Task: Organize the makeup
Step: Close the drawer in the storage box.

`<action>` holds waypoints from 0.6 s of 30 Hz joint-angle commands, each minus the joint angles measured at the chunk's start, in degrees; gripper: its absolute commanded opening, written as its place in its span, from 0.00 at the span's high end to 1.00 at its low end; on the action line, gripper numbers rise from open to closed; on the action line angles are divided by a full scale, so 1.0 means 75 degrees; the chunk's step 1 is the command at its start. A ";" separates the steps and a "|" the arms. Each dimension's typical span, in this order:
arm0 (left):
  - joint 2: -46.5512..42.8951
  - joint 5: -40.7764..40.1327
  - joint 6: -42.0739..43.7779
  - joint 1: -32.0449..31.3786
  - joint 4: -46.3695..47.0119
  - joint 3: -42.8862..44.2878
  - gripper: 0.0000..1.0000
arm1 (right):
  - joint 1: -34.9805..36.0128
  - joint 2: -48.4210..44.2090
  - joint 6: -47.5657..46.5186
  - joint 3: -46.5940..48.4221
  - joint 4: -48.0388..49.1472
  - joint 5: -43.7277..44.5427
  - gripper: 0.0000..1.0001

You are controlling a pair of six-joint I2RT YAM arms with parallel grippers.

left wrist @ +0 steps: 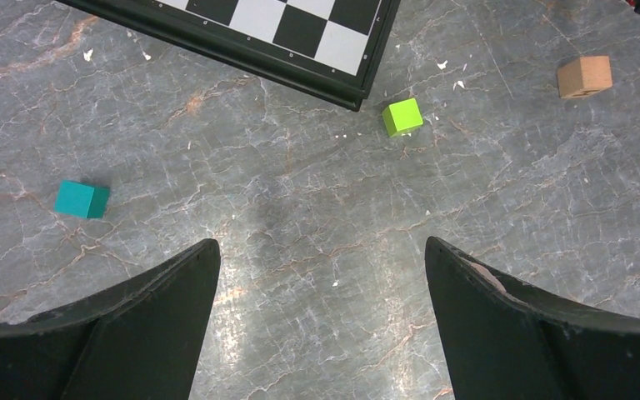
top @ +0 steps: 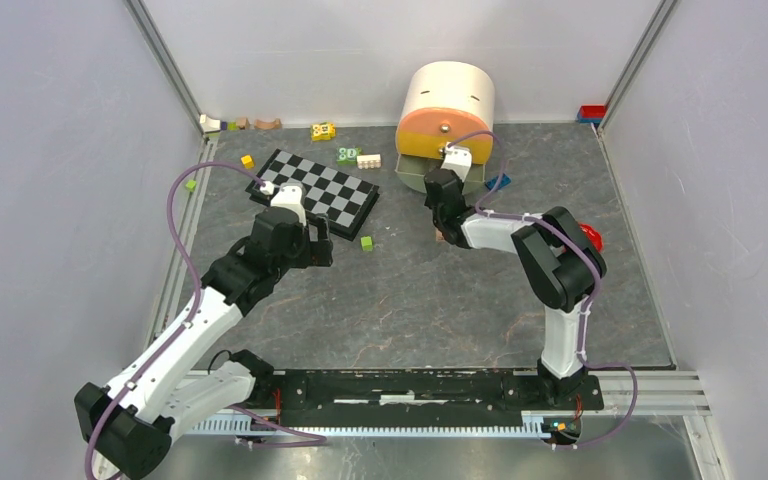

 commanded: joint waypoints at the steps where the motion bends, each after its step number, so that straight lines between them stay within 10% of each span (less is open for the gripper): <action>1: 0.0024 0.0110 0.0237 0.0041 0.0301 0.0021 0.02 | -0.0168 0.0101 -0.0665 0.0140 0.1639 0.0191 0.82; 18: 0.0155 -0.0001 0.0298 0.0041 0.0277 0.0068 0.01 | -0.0348 0.1137 -0.1466 0.0194 0.4247 -0.0188 0.73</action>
